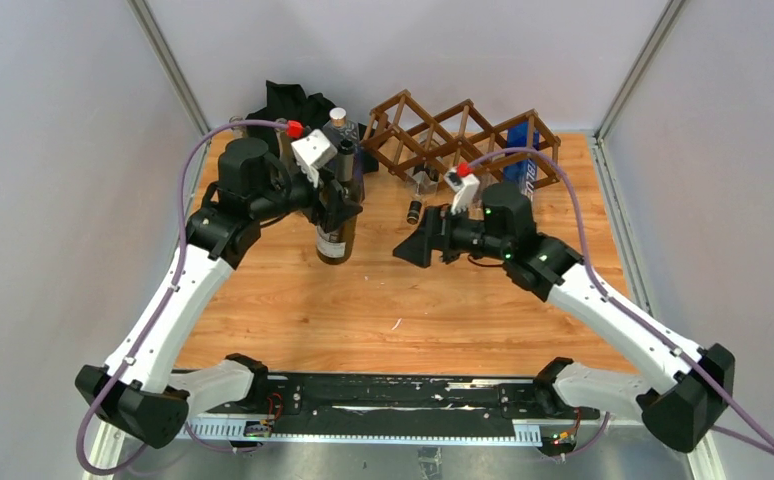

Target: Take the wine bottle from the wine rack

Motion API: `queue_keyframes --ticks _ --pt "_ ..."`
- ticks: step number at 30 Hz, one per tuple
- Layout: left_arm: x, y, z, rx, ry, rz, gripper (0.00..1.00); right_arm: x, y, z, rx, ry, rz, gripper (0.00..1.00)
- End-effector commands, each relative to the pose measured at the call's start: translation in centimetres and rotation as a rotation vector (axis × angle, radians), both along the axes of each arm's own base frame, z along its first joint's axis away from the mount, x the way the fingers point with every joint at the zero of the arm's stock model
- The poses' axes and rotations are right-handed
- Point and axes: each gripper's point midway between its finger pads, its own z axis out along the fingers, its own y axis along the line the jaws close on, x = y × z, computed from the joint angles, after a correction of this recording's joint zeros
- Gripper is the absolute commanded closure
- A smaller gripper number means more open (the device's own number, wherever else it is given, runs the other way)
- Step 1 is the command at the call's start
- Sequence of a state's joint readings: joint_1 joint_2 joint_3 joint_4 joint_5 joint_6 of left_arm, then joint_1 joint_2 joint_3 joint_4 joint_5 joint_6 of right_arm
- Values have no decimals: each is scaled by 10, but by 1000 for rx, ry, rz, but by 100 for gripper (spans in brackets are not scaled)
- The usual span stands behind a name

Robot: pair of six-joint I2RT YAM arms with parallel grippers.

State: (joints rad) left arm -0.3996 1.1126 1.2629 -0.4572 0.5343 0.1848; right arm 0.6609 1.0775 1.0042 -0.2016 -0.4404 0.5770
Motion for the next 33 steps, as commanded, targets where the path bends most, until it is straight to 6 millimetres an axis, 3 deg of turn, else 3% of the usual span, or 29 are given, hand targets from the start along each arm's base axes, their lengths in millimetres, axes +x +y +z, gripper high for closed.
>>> queue_keyframes --ticks 1,7,15,19,23,24,27,28,29,33 --pt "-13 -16 38 -235 129 -77 100 -1 47 29 19 -270 112 9" --pt "-23 -15 51 -305 167 -113 100 1 90 45 124 -441 124 8" --pt "-32 -12 61 -359 178 -110 100 6 133 50 179 -531 95 8" --pt "-35 -8 65 -373 173 -101 100 5 146 41 159 -559 84 8" --pt "-37 -5 63 -376 175 -87 100 4 143 38 152 -598 69 41" --pt "-36 -4 61 -373 175 -77 92 6 141 37 140 -603 62 52" --pt "-28 3 57 -368 184 -6 28 6 138 32 87 -618 71 92" --pt "-26 5 57 -366 182 15 9 6 138 31 69 -625 76 98" --pt "-22 8 58 -366 169 40 1 5 138 30 53 -634 82 100" --pt "-19 10 65 -400 176 40 0 1 138 24 11 -657 100 100"
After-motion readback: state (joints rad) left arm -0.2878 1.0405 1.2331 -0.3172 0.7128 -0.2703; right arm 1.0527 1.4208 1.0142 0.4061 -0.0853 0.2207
